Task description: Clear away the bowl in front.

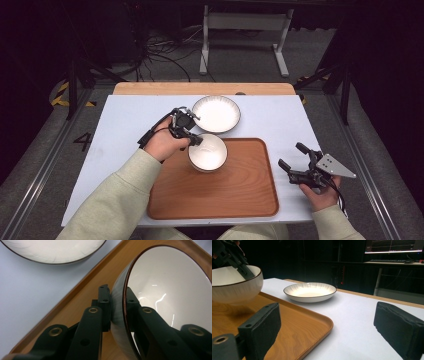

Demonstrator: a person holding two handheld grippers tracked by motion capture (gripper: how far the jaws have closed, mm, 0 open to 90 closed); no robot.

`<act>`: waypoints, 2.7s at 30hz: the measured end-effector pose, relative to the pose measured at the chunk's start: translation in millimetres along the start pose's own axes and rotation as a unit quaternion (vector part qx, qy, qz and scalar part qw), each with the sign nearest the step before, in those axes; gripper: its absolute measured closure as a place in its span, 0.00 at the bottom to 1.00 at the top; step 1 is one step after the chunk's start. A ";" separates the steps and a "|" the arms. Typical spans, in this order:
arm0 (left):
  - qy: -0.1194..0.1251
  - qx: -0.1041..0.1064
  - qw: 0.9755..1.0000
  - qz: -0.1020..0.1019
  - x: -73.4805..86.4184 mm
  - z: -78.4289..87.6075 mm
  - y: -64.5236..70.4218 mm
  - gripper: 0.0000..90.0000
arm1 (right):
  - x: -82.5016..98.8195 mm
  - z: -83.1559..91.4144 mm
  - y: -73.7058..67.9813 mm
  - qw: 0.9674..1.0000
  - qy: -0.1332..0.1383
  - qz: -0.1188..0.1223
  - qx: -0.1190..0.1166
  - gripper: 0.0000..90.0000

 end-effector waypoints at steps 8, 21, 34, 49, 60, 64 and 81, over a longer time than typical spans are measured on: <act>-0.023 0.014 0.999 -0.017 5.5 -12.2 5.8 0.90 | 0.1 0.0 0.5 1.000 0.000 0.000 0.001 0.09; -0.045 0.040 0.998 -0.038 8.2 -24.5 16.3 0.89 | 0.1 0.0 0.5 1.000 -0.001 0.000 0.000 0.09; -0.045 0.048 0.997 -0.042 8.7 -25.8 15.6 0.89 | 0.0 -0.1 0.1 1.000 0.000 0.000 0.000 0.09; -0.052 0.035 0.997 -0.045 10.6 -24.5 13.6 0.84 | 0.1 -0.3 0.0 1.000 -0.002 0.000 0.000 0.09; -0.020 0.055 0.998 -0.030 12.2 -20.5 15.7 0.67 | 0.1 -0.4 0.0 1.000 -0.002 0.000 -0.001 0.09; 0.000 0.052 0.998 -0.043 11.8 -13.5 18.8 0.61 | 0.0 -1.0 0.3 1.000 -0.005 -0.001 -0.001 0.09; 0.124 0.015 0.991 -0.056 31.8 34.7 20.6 0.33 | -0.1 -4.6 3.0 1.000 -0.024 -0.012 -0.012 0.11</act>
Point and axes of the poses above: each handheld gripper's, and its own axes: z roughly backward along the jaws, x roughly out of its underside, y roughly to its right, the point moved 3 cm from there along -z, roughly forward along the jaws, and after that the axes turned 1 degree about y, right-handed, at the moved point
